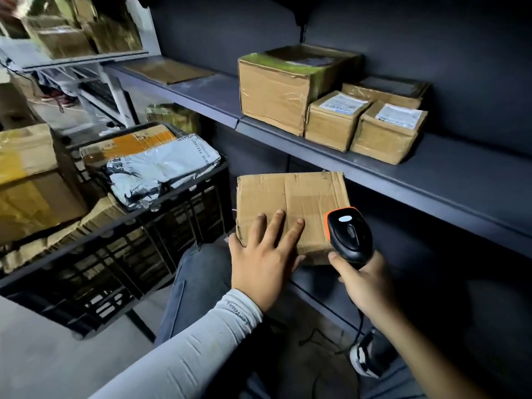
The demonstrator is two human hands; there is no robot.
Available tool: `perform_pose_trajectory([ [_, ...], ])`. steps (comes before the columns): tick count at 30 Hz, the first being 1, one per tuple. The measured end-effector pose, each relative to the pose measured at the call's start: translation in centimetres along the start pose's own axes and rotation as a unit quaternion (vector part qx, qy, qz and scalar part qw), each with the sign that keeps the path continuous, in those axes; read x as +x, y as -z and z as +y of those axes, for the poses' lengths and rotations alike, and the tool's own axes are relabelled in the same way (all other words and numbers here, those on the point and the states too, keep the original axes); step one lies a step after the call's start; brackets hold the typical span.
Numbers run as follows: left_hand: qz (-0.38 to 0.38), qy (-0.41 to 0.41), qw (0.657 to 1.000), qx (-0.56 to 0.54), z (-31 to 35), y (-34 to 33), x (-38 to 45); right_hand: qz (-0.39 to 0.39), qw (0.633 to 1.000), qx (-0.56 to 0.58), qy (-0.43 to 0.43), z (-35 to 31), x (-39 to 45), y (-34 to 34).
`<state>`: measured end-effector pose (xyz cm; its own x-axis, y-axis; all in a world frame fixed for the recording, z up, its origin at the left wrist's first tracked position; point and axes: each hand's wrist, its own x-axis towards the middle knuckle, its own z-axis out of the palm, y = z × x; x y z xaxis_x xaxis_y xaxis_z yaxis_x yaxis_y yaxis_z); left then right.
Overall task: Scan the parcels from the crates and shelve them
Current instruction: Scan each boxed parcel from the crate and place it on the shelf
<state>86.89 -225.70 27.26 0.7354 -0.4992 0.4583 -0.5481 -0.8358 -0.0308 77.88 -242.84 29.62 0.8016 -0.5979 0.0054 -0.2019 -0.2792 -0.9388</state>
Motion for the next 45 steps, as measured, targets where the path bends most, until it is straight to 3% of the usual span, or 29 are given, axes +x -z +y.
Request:
perform_pose_trajectory([
  [6,-0.080,0.028,0.991,-0.105,-0.5,-4.6,0.9,-0.012,1.000,-0.020,-0.021,3.7,2.3,-0.9],
  [10,-0.066,0.069,0.958,-0.269,-0.1,-6.6,0.0,-0.013,0.998,-0.028,-0.054,5.6,1.9,-0.8],
  [11,-0.055,0.097,0.927,-0.358,-0.1,-7.1,-0.1,-0.006,0.998,-0.021,-0.064,6.0,1.9,-0.8],
  [13,-0.046,0.192,0.813,-0.548,-0.1,-6.9,0.2,0.028,0.997,0.012,-0.073,6.2,2.0,-0.5],
  [17,-0.058,0.339,0.472,-0.812,-1.7,-6.3,2.3,0.077,0.992,0.048,-0.082,5.5,2.6,0.4],
  [18,-0.094,0.364,0.436,-0.818,-2.3,-6.0,2.6,0.078,0.992,0.048,-0.087,5.7,2.8,0.6],
  [21,-0.180,0.424,0.414,-0.785,-3.7,-6.0,2.4,0.072,0.991,0.064,-0.098,6.1,2.9,0.3],
  [29,-0.232,0.460,0.388,-0.764,-5.6,-6.4,1.4,0.076,0.976,0.114,-0.171,7.3,4.0,0.2],
  [36,-0.236,0.464,0.415,-0.746,-5.6,-6.7,1.3,0.096,0.953,0.165,-0.236,7.7,5.5,1.4],
  [45,-0.215,0.466,0.439,-0.737,-5.5,-7.1,1.3,0.038,0.955,0.115,-0.272,8.4,5.7,2.0],
])
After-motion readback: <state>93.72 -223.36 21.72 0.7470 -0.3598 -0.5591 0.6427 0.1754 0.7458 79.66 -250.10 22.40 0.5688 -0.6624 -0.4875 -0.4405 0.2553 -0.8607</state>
